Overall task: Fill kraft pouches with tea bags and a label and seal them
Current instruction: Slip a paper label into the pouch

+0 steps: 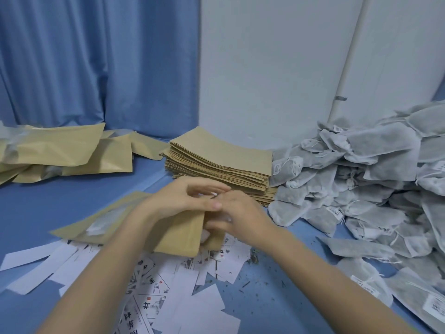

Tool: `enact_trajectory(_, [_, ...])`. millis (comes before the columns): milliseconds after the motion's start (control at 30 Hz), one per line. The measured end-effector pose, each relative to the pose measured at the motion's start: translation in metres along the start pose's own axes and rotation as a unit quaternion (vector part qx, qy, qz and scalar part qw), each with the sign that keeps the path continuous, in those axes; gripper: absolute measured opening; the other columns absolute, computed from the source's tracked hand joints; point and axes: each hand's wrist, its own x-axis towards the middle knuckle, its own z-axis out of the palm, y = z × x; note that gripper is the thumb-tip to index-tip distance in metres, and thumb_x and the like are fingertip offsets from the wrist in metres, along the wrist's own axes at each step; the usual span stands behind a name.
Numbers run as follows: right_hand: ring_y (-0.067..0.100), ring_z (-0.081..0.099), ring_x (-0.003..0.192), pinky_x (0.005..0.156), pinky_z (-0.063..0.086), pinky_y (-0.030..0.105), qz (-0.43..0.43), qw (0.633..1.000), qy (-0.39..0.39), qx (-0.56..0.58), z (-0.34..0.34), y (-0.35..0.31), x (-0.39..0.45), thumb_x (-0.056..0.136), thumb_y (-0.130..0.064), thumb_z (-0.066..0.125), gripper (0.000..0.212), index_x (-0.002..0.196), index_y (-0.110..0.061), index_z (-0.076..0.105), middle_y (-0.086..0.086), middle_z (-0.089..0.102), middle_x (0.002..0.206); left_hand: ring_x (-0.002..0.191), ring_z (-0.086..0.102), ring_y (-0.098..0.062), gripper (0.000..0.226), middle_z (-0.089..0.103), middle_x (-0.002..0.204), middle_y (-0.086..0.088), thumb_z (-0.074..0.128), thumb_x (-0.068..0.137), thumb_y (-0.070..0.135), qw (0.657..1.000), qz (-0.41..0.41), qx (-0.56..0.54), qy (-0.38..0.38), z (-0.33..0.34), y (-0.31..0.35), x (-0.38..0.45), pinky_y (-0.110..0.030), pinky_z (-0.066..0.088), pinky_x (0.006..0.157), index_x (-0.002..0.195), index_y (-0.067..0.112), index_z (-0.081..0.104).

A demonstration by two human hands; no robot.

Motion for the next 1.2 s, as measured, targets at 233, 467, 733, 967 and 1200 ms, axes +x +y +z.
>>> enact_trajectory(233, [0.009, 0.048, 0.108, 0.099, 0.024, 0.027, 0.048, 0.994, 0.077, -0.053, 0.032, -0.01, 0.009, 0.076, -0.043, 0.067, 0.059, 0.128, -0.032, 0.041, -0.017, 0.054, 0.115, 0.129, 0.039, 0.006, 0.076, 0.048, 0.137, 0.023, 0.076, 0.063, 0.049, 0.996, 0.023, 0.013, 0.081, -0.003, 0.005, -0.016, -0.019, 0.034, 0.105, 0.133, 0.04, 0.047])
enact_trajectory(467, [0.016, 0.056, 0.078, 0.061, 0.051, 0.035, 0.169, 0.977, 0.062, 0.112, 0.027, -0.025, 0.038, 0.079, -0.024, 0.056, 0.052, 0.11, -0.033, 0.016, -0.005, 0.052, 0.094, 0.129, 0.04, 0.004, 0.086, 0.046, 0.14, 0.015, 0.081, 0.065, 0.03, 0.996, 0.014, 0.046, 0.074, 0.004, 0.023, -0.014, -0.02, 0.035, 0.105, 0.14, 0.033, 0.038])
enact_trajectory(733, [0.02, 0.039, 0.129, 0.1, 0.041, 0.033, 0.128, 0.97, 0.118, 0.172, -0.004, -0.027, 0.048, 0.07, -0.034, 0.066, 0.105, 0.139, -0.042, -0.012, 0.002, 0.035, 0.143, 0.139, 0.009, 0.011, 0.103, 0.011, 0.156, 0.018, 0.08, 0.06, 0.031, 0.989, 0.077, 0.08, 0.101, -0.011, 0.059, -0.019, -0.018, 0.02, 0.113, 0.147, 0.035, 0.026])
enact_trajectory(967, [0.017, 0.057, 0.095, 0.085, 0.044, 0.027, 0.126, 0.936, 0.203, 0.257, -0.052, -0.027, 0.06, 0.055, -0.049, 0.057, 0.105, 0.14, -0.038, -0.004, -0.006, 0.054, 0.103, 0.138, 0.024, 0.007, 0.088, 0.03, 0.15, 0.017, 0.082, 0.073, 0.019, 0.957, 0.104, 0.22, 0.158, -0.025, 0.069, -0.031, -0.024, 0.025, 0.114, 0.145, 0.028, 0.032])
enact_trajectory(1200, [0.009, 0.06, 0.087, 0.076, 0.041, 0.011, 0.091, 0.966, 0.151, 0.189, -0.123, -0.018, 0.047, 0.082, -0.033, 0.065, 0.025, 0.099, -0.028, 0.048, -0.009, 0.065, 0.093, 0.083, 0.057, 0.0, 0.033, 0.058, 0.082, 0.033, 0.066, 0.086, 0.013, 0.92, 0.159, 0.245, 0.26, -0.021, 0.093, -0.01, -0.003, 0.036, 0.069, 0.093, 0.045, 0.061])
